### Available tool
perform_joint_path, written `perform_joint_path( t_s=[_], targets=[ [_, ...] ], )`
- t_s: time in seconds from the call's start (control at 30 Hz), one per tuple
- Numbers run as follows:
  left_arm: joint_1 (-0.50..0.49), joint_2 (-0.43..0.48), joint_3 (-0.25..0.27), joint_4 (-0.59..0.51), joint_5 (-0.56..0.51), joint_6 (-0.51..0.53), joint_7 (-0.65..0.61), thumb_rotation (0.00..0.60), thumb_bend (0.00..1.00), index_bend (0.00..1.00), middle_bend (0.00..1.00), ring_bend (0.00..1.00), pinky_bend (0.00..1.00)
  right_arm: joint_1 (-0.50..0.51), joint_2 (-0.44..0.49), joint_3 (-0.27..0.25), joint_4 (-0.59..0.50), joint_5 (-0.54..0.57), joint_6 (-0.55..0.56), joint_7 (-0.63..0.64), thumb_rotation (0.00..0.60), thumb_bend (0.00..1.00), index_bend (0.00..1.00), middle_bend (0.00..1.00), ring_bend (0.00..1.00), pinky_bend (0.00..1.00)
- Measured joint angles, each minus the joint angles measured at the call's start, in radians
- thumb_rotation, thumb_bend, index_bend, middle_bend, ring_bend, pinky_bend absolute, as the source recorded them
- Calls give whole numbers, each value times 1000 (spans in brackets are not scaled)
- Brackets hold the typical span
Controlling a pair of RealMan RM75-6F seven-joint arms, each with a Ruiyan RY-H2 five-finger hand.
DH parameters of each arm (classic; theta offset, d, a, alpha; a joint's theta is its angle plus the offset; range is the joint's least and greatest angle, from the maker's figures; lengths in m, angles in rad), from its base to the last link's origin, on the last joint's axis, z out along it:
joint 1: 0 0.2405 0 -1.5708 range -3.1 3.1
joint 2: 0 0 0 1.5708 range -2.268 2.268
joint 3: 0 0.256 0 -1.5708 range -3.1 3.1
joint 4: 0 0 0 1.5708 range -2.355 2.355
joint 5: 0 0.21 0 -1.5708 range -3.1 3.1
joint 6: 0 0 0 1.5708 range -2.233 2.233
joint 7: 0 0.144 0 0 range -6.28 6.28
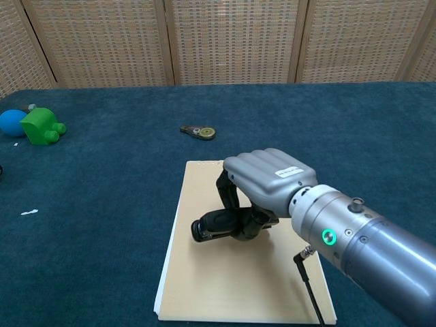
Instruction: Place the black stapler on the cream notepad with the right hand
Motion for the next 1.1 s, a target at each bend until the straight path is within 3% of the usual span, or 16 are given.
perform_joint_path(
  t_s=[0.17,0.37,0.63,0.87,1.1],
  targets=[
    [1,3,2,-6,1,3,4,600,226,0,0,0,0,11,-4,-18,-18,28,-15,-8,600,203,507,269,263,242],
    [2,3,0,-8,-4,5,7,600,227,0,0,0,0,19,-9,-24,-50,72,1,-28,600,142,341,117,130,166],
    [7,5,0,-9,2,18,-2,600,226,0,0,0,0,24,-8,-39,-49,48,52,-65,600,125,264,7,14,46],
    [10,4,3,-12,13,26,-1,600,226,0,0,0,0,-10,121,-55,-89,36,134,-112,600,125,236,0,0,7],
    [10,-9,8,-14,27,36,26,600,226,0,0,0,0,-79,290,-87,-114,11,168,-13,600,124,183,0,0,0]
  ],
)
